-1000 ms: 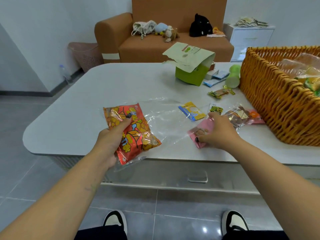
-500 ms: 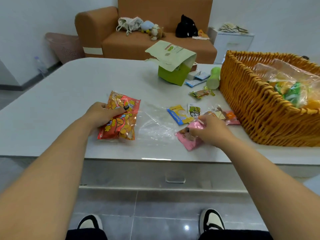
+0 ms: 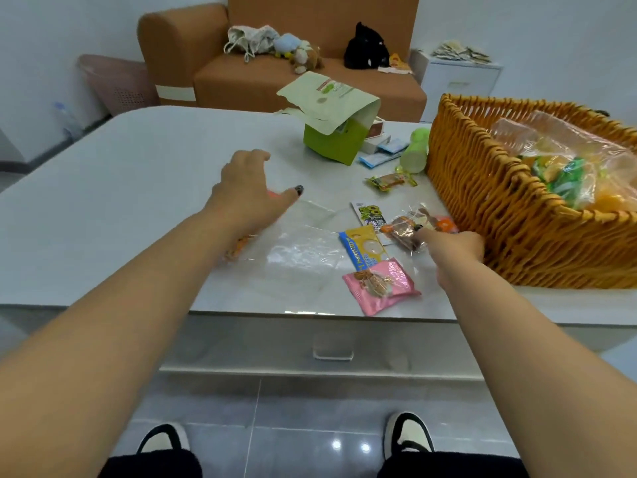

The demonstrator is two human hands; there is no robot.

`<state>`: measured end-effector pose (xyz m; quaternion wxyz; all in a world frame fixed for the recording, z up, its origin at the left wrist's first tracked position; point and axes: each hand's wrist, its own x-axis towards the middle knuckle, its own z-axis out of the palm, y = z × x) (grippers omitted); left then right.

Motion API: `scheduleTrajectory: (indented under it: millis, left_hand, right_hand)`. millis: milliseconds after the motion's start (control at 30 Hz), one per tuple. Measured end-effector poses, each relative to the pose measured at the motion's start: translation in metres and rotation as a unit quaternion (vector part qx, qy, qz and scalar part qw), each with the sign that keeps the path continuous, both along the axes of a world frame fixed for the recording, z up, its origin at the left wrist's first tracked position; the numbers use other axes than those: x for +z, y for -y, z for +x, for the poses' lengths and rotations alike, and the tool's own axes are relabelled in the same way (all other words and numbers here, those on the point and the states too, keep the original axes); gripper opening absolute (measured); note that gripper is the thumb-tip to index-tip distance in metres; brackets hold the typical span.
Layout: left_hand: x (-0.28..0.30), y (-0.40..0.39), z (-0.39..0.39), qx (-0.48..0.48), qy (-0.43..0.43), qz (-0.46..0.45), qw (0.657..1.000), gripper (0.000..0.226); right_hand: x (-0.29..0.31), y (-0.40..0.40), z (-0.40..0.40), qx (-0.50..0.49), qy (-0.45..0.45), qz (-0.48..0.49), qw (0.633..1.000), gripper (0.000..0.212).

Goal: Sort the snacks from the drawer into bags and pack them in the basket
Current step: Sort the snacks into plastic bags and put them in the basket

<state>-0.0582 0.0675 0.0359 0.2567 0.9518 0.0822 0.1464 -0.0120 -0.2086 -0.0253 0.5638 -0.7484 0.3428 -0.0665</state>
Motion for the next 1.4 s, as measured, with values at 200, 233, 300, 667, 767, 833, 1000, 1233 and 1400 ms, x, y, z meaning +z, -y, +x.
scheduleTrajectory:
  millis: [200,233,300,667,767,833,1000,1233,1400]
  left_hand:
    - [-0.04,0.057,-0.075,-0.148,-0.075,0.243,0.956,0.07]
    - [-0.047,0.058,-0.082,-0.165,-0.086,0.277,0.943,0.063]
    - [-0.054,0.055,-0.092,-0.198,-0.055,0.327,0.923,0.044]
    - [-0.043,0.014,-0.114,-0.159,0.022,0.424,0.891,0.019]
    - [-0.037,-0.005,-0.13,-0.136,0.023,0.401,0.906,0.022]
    - [-0.033,-0.018,-0.144,-0.112,-0.008,0.373,0.921,0.022]
    - [-0.033,-0.031,-0.168,-0.084,-0.15,0.249,0.953,0.048]
    - [-0.016,-0.021,-0.175,-0.021,-0.158,0.067,0.985,0.058]
    - [-0.013,-0.02,-0.162,0.012,-0.132,0.009,0.991,0.044]
  right_hand:
    - [-0.011,-0.01,-0.004,-0.031,0.017,-0.048,0.998,0.063]
    - [-0.009,-0.014,-0.008,-0.034,0.034,-0.04,0.998,0.061]
    - [-0.003,-0.018,-0.013,-0.033,0.056,0.002,0.998,0.054]
    - [0.033,-0.057,-0.082,0.114,0.001,0.345,0.932,0.018]
    - [0.015,-0.062,-0.097,0.137,-0.008,0.278,0.951,0.015]
    - [0.013,-0.056,-0.092,0.145,0.038,0.181,0.972,0.019]
    - [0.028,-0.044,-0.082,0.072,0.068,0.255,0.962,0.013]
    - [0.059,-0.08,-0.174,0.295,-0.053,0.357,0.885,0.023]
    - [0.041,-0.106,-0.174,0.293,-0.14,0.321,0.89,0.012]
